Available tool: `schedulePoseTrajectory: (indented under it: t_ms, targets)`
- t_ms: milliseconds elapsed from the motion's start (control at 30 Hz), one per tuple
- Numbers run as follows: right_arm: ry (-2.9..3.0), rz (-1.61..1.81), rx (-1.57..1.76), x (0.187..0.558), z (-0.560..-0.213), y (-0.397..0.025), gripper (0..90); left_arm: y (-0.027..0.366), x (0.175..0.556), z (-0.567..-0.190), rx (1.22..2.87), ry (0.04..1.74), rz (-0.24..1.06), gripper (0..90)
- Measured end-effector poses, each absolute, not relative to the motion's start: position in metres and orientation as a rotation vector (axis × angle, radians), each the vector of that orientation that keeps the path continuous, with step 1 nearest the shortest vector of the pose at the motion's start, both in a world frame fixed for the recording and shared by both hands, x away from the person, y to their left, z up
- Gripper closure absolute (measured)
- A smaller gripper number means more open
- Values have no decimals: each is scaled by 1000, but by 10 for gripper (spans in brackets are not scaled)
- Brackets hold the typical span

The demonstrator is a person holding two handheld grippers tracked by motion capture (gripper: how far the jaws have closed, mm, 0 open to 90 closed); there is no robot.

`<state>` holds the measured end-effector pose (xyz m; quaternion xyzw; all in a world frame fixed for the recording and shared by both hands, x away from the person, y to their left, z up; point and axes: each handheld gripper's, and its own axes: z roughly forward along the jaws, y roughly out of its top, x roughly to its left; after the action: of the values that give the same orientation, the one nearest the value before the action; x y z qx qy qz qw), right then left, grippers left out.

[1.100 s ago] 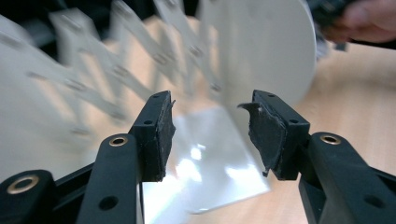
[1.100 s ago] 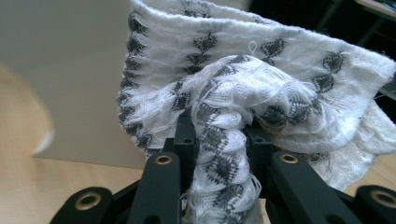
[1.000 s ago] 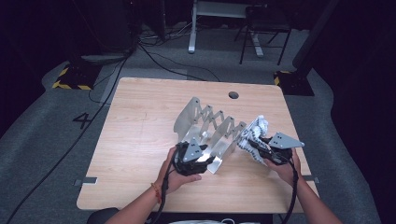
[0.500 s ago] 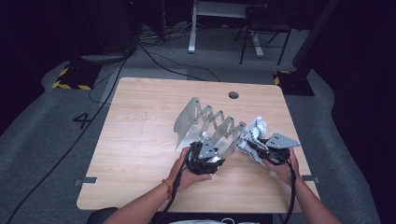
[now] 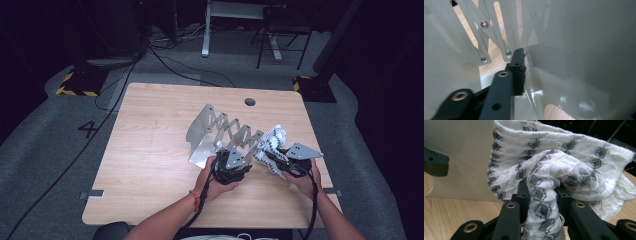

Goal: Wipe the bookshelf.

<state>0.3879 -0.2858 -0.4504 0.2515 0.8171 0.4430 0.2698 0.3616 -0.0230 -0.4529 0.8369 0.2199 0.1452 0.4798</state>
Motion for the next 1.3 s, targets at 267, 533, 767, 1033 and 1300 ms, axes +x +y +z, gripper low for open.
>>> schedulePoseTrajectory:
  t_ms: [267,533,767,1033,1300]
  targets:
    - [2185,1210,664,386,-447,-287,718,-8,359,-448,2049,524,356,783]
    - [2166,1255,616,379,-437,-287,722,23,347,-444,2086,474,267,844]
    - [2190,1324,542,368,-429,-277,724,55,330,-442,2117,397,208,876]
    - [2254,1430,366,349,-418,-254,730,85,320,-440,2145,330,132,885]
    - [2353,1458,199,334,-415,-230,732,113,314,-441,2147,324,137,853]
